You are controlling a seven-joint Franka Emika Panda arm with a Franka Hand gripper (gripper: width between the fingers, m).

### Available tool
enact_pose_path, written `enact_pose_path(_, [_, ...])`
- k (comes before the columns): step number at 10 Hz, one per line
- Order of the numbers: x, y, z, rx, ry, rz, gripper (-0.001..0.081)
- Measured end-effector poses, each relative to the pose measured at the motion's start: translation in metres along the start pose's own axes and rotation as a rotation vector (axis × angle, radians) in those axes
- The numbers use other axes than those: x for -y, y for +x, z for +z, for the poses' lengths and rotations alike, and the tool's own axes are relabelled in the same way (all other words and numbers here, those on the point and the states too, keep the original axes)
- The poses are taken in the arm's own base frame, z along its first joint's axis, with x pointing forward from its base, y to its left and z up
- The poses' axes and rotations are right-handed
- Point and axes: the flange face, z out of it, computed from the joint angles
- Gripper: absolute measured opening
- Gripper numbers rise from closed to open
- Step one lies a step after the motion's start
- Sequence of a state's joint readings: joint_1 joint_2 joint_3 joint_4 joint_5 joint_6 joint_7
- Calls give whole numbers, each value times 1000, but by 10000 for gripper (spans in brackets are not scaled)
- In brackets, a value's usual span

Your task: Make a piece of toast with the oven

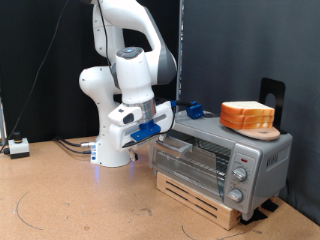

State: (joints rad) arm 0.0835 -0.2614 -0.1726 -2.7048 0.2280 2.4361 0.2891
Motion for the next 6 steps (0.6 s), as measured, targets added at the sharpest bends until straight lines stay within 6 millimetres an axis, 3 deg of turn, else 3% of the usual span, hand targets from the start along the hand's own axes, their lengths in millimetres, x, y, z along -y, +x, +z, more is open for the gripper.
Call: enact_pose_path(6, [-7,7,5,3,43,36,809])
